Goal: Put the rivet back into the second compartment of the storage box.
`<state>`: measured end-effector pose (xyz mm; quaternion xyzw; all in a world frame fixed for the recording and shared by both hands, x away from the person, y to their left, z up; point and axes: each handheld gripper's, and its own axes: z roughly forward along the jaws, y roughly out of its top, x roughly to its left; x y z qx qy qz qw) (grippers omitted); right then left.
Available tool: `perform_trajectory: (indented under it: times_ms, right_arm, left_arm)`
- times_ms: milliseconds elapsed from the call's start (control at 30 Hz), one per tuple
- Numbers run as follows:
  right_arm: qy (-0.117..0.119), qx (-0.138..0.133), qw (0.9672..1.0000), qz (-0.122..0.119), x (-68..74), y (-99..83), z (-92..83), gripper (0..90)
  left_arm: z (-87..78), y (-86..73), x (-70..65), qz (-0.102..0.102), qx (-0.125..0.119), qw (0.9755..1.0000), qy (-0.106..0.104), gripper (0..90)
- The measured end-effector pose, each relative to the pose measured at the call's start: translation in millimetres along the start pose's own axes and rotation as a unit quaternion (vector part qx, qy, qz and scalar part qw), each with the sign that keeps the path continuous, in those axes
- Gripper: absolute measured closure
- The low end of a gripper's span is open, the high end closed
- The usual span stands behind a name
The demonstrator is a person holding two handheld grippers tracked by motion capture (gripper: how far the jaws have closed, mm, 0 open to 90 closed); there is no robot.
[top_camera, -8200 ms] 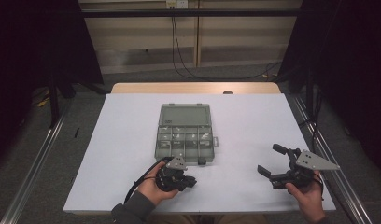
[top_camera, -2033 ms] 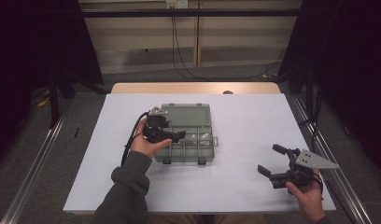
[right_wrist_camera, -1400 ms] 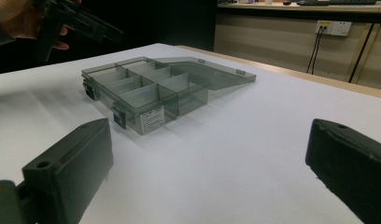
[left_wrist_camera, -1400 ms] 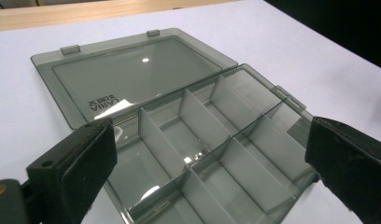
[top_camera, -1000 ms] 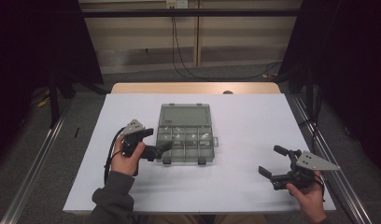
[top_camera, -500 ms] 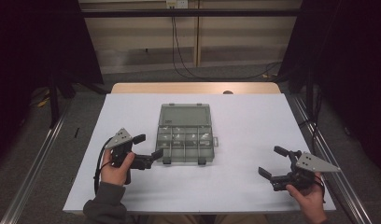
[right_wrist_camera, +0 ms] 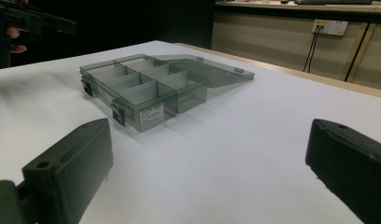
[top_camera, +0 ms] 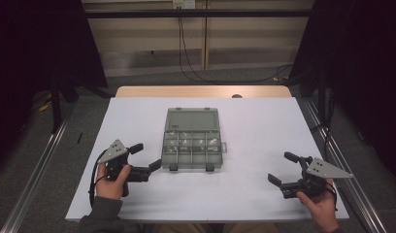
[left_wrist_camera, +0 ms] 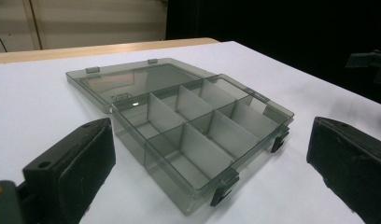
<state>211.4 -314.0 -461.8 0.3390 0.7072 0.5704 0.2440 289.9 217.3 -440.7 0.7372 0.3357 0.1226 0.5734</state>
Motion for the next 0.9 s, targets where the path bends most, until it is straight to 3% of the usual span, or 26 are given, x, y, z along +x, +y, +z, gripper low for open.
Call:
perform_trajectory:
  times_ms: [533, 700, 900]
  right_arm:
    - [0.000, -0.002, 1.0000, -0.002, -1.3, 0.6, -2.2, 0.4]
    - [-0.002, -0.005, 1.0000, -0.001, -3.0, 0.4, -4.3, 0.4]
    - [-0.005, -0.004, 1.0000, 0.003, -3.5, 0.4, -4.9, 0.4]
  left_arm:
    - [-22.1, -14.1, 6.1, 0.017, -0.033, 0.9992, 0.014, 1.1]
    - [-25.6, -13.3, 5.8, 0.024, -0.055, 0.9981, 0.012, 1.0]
    - [-25.4, -14.0, 5.1, 0.025, -0.056, 0.9980, 0.012, 0.9]
